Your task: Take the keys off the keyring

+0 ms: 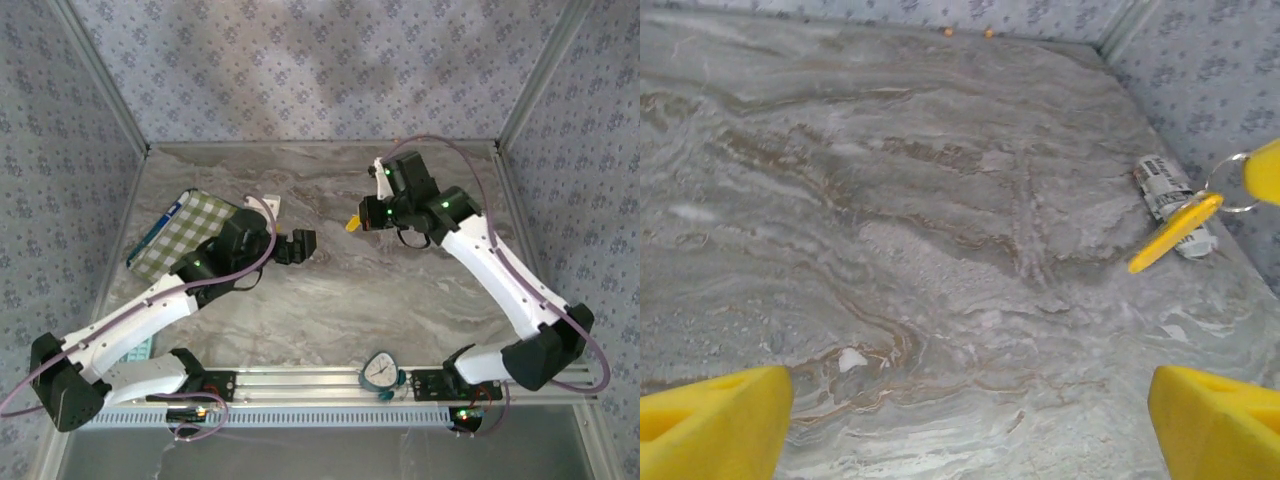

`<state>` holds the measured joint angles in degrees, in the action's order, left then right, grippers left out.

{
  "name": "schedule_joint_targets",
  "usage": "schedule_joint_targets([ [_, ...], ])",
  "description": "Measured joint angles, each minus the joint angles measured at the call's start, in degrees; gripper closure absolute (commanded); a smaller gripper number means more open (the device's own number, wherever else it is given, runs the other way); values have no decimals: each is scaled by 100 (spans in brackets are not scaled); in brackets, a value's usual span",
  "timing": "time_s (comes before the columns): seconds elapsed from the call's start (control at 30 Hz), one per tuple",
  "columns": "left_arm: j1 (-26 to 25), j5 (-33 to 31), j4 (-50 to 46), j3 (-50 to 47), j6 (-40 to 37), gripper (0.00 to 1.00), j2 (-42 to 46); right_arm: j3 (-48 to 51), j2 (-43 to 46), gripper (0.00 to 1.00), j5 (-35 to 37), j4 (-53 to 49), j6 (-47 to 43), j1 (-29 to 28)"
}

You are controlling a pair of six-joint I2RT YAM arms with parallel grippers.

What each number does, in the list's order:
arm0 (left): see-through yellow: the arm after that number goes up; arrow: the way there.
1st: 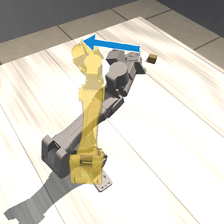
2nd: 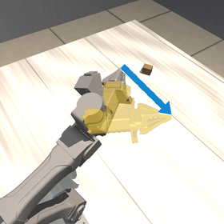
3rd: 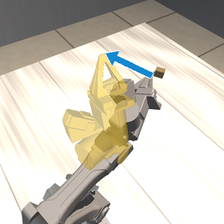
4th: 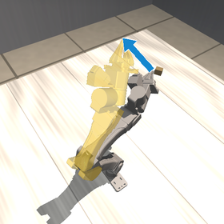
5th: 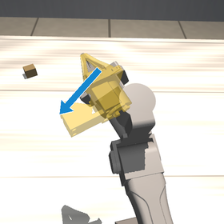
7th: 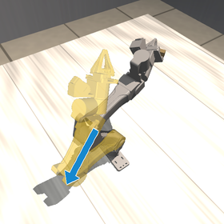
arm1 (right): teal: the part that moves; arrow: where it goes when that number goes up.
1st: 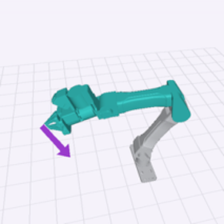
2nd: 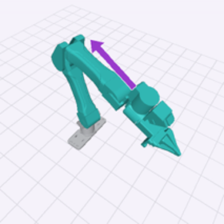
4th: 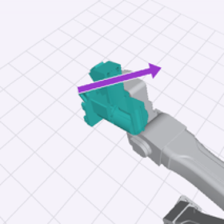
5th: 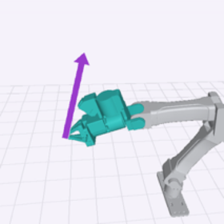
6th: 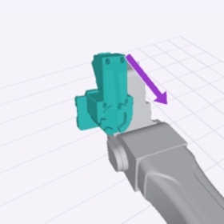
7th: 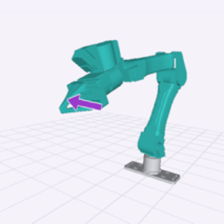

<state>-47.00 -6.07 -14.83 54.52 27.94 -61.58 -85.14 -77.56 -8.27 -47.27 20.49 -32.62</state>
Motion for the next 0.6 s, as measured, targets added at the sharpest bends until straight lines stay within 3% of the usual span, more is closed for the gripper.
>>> schedule_joint_targets([
  [0.23,0,352,46,107,-446,10,313,-678,109,100,-444,-326,-195,-197],
  [0.6,-66,841,1349,-942,-680,13,977,-721,103,100,-662,-470,-166,-323],
])
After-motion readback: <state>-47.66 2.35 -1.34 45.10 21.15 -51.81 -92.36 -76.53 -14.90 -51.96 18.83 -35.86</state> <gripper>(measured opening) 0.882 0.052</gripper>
